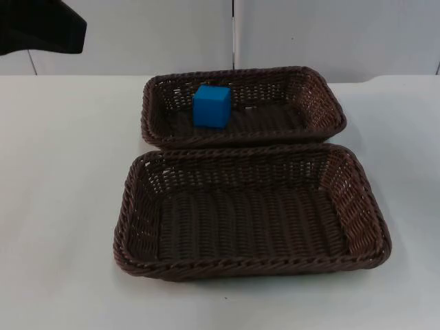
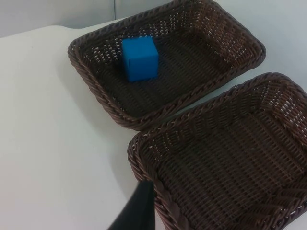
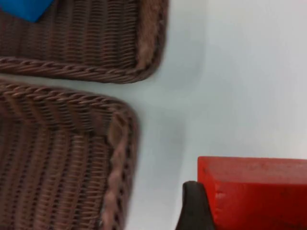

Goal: Pick up one cube with the left hand and place it into the upper basket. Pick up one cube with the right hand and place it into the lower basket.

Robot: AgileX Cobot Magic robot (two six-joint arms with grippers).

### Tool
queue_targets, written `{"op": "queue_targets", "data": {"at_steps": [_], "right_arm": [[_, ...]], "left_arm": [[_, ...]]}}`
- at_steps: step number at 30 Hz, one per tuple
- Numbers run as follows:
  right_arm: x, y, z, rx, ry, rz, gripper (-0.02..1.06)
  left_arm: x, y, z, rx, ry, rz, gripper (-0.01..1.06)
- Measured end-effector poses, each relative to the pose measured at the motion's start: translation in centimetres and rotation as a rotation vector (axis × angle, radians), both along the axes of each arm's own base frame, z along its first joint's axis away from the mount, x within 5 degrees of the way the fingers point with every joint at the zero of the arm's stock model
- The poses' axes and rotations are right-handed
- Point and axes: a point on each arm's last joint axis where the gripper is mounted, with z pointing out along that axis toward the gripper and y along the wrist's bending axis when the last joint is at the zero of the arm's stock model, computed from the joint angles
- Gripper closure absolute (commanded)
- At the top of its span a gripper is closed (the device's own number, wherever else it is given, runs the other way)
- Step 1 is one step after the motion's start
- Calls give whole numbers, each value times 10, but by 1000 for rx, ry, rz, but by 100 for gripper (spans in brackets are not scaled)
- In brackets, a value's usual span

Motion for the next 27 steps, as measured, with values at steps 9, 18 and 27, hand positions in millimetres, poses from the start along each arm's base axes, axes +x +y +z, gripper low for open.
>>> {"op": "queue_targets", "data": {"at_steps": [9,18,27], "right_arm": [[-18,44,0,-5,-2,173,105],[-43,85,0,-5,-2,343,105],[-55,101,0,-1,-5,413,105]], "left_arm": [[0,0,0,0,0,0,11],[0,0,0,0,0,0,11],[0,0,0,0,0,0,11]]}}
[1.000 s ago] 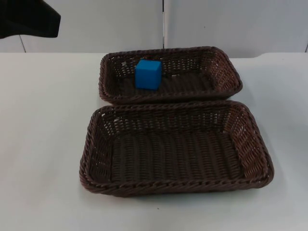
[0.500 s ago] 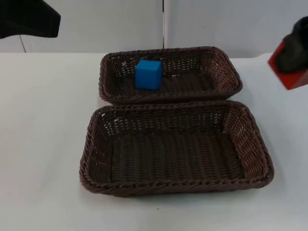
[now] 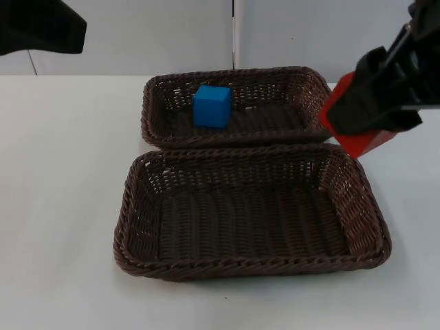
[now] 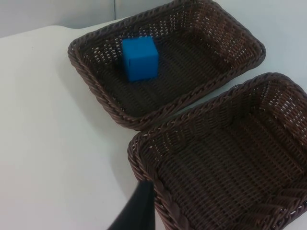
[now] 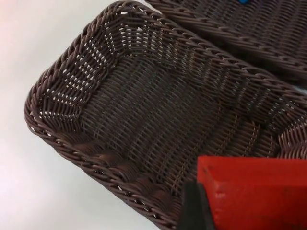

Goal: Pick up one cube with the left hand and place it into the upper basket. Pick up one cube with the right hand and place it into the lower basket.

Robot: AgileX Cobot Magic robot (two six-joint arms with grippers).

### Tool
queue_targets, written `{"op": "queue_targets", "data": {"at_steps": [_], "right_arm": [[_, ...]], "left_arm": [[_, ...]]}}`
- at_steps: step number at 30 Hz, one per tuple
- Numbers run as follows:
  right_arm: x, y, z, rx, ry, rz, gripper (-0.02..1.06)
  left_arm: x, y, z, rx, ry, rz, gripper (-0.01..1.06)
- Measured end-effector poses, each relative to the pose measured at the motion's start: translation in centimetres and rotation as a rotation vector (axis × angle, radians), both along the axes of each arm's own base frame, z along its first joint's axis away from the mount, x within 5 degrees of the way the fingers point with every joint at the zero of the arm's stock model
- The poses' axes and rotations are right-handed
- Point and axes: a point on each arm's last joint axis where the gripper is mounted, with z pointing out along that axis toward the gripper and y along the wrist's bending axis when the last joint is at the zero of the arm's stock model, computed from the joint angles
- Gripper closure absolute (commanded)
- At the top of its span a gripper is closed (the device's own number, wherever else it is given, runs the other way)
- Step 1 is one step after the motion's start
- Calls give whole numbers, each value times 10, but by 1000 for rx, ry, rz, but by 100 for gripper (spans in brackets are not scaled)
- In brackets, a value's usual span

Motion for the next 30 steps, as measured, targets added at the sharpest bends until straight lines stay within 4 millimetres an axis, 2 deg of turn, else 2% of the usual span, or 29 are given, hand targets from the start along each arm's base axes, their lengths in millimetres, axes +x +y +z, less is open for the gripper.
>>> {"op": "queue_targets", "data": {"at_steps": [8,18,22,27,30], "right_arm": [[1,3,-1,8,-10,7,105],[19,20,-33,-43,51,20,105],[39,37,-42,-50,64,22,105],[52,50,-49,-56,71,33,105],[59,74,-63,-78,66,95,105]], "left_arm": [[0,0,0,0,0,0,11],[0,0,0,0,0,0,11],[0,0,0,0,0,0,11],[0,0,0,0,0,0,11],[0,0,0,0,0,0,11]]}}
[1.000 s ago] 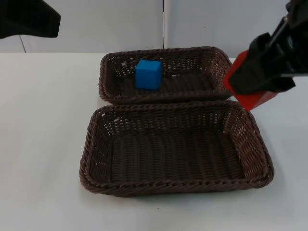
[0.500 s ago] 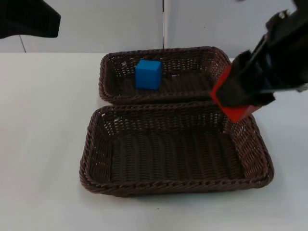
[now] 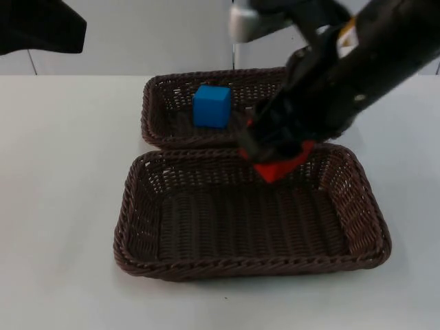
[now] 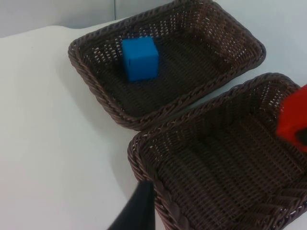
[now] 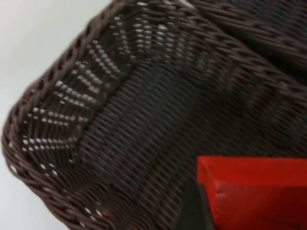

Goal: Pick up one cube with the left hand and place it into the upper basket. Pick up one cube with the right hand and place it into the lower basket.

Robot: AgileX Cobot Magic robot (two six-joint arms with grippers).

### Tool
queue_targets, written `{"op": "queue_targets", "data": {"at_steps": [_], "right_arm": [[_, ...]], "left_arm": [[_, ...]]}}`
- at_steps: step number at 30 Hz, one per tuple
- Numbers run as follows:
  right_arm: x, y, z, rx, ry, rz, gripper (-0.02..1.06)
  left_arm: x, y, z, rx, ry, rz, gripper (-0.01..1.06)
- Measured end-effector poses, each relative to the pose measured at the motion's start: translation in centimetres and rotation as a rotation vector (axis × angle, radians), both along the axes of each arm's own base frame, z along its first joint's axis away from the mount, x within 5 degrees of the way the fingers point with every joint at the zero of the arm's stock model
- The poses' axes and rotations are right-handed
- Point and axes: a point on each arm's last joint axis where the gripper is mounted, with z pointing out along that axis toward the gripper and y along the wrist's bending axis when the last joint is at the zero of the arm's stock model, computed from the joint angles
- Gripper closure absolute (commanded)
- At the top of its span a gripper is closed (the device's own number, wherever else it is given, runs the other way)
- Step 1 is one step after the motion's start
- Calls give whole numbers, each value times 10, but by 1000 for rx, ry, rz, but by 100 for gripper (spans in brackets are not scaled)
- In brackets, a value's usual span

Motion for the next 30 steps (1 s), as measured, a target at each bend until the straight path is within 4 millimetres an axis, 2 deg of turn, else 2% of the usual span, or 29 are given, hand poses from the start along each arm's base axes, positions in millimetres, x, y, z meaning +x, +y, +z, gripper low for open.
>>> {"op": "queue_targets", "data": {"at_steps": [2,5,6,10,15,27,30], "right_arm": [[2,6,-5,-2,0,11,105],[5,21,-25,-11,4,41,105],[5,21,-25,-11,4,41,105],[9,27,-52,-33,26,46,105],[13,31,-72,-39,35,46,105],[14,33,-100,-67,64,46,104],[14,32,-103,-73,70,46,96]], "left_arm": [[0,0,0,0,0,0,11],[0,0,0,0,0,0,11],[0,0,0,0,0,0,11],[0,0,0,0,0,0,11],[0,0,0,0,0,0,11],[0,0,0,0,0,0,11],[0,0,0,0,0,0,11]]}}
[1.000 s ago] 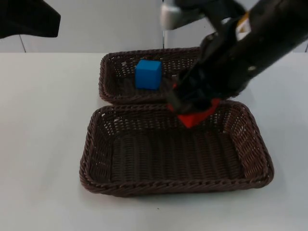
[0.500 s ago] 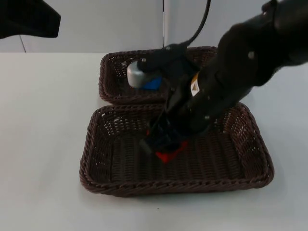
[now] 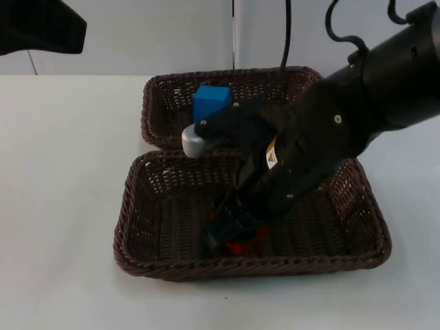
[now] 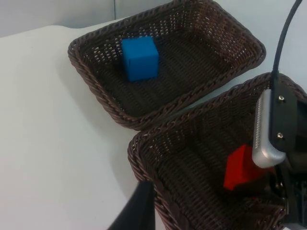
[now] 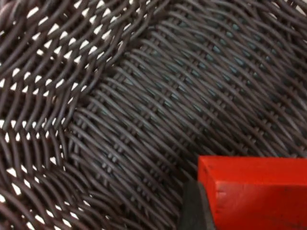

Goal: Pick up one cube with the left hand and place it into the upper basket. Pick up one cube with the right hand and place it into the lower basket.

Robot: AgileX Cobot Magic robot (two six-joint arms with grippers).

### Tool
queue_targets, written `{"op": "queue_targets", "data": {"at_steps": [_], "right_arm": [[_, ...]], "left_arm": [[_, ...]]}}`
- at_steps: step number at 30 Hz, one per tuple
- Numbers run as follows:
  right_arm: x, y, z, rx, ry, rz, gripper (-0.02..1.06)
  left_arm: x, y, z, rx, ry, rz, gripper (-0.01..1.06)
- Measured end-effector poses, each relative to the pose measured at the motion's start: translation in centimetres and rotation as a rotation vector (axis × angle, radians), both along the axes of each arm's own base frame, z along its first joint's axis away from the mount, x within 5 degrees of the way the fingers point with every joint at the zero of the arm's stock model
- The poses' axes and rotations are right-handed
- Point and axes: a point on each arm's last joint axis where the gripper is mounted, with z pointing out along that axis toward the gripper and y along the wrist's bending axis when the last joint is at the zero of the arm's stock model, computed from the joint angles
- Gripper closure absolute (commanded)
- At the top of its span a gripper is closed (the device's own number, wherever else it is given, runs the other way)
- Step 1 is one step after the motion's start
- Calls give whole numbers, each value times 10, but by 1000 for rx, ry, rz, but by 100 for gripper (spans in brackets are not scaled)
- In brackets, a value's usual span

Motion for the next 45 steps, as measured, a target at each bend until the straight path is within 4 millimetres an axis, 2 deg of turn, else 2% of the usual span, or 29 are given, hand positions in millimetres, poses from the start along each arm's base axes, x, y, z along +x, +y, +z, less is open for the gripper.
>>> {"op": "queue_targets", "data": {"at_steps": [1,2,3,5,6,7,9,13,16,20,21,25,26,31,32,35,36,39,45], "right_arm": [[0,0,0,0,0,0,88],[0,0,0,0,0,0,88],[0,0,0,-1,1,0,82],[0,0,0,-1,1,0,66],[0,0,0,-1,1,0,66],[0,0,0,-3,3,0,56],[0,0,0,-3,3,0,42],[0,0,0,6,10,-19,31],[0,0,1,8,12,-25,30],[-2,-2,27,38,-13,-31,30],[-2,-2,27,38,-13,-31,30],[-9,-8,80,96,-70,-29,30],[-9,-8,80,96,-70,-29,30],[-24,-23,142,169,-140,-29,30],[-24,-23,142,169,-140,-29,30],[-32,-32,170,213,-184,-28,30],[-32,-32,170,213,-184,-28,30],[-40,-40,195,259,-227,-28,30],[-48,-48,213,290,-260,-27,30]], "left_arm": [[0,0,0,0,0,0,11],[0,0,0,0,0,0,11],[0,0,0,0,0,0,11],[0,0,0,0,0,0,11],[0,0,0,0,0,0,11],[0,0,0,0,0,0,11],[0,0,0,0,0,0,11],[0,0,0,0,0,0,11],[0,0,0,0,0,0,11],[0,0,0,0,0,0,11],[0,0,0,0,0,0,11],[0,0,0,0,0,0,11],[0,0,0,0,0,0,11],[0,0,0,0,0,0,11],[0,0,0,0,0,0,11],[0,0,0,0,0,0,11],[0,0,0,0,0,0,11],[0,0,0,0,0,0,11],[0,0,0,0,0,0,11]]}}
